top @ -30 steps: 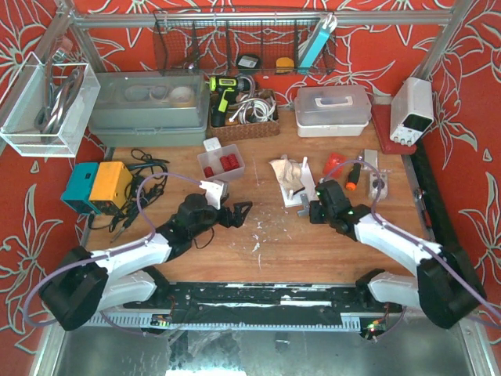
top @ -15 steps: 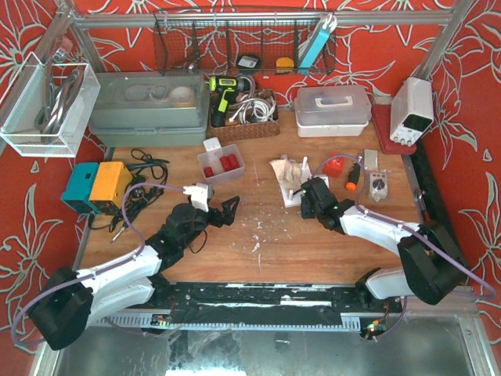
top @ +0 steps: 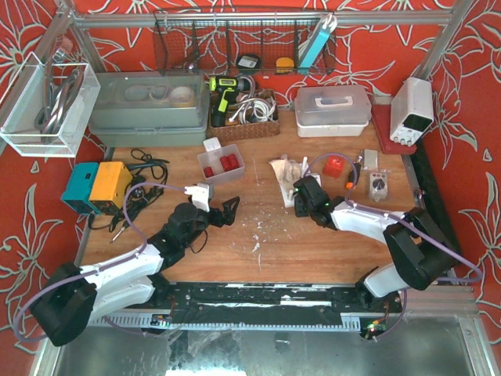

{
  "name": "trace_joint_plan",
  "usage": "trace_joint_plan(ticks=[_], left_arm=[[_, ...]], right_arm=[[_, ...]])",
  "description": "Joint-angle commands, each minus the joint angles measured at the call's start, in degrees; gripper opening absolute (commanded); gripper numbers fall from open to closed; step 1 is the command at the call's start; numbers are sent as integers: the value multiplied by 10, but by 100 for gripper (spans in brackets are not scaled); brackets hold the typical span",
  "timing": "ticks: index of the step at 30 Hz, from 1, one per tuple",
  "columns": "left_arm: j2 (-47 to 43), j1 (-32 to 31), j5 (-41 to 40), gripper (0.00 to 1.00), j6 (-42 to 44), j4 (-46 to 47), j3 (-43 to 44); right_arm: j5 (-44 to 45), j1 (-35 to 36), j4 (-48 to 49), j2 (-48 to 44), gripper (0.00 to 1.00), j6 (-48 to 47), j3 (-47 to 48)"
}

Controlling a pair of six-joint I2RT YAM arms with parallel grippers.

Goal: Install the large spring

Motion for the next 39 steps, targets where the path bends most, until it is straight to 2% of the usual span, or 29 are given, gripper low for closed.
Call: trace_joint_plan(ticks=[1,12,20,25,33,36,39], left_arm=[[2,-3,-8,99,-3,21,1],[-4,-3,-14,99,-3,19,1],[-10,-3,-24,99,-2,17,-2],[-15,-3,-29,99,-3,18,-6],[-21,-3,-36,99,-5,15,-8],[-22,-3,-34,99,-7,18,-10],[-19,-3,-29,99,-8,21,-10]], right_arm=[[2,3,3,20,41,-5,19],[9,4,-4,56,41,1,29],[10,4,-16,47,28,-3,28],[13,4,-35,12,20,-3,19],[87,1,-120,-85,19,64,-12],[120,-23,-152,-126,19,89,-30],[89,-78,-140,-160,20,102,-58]])
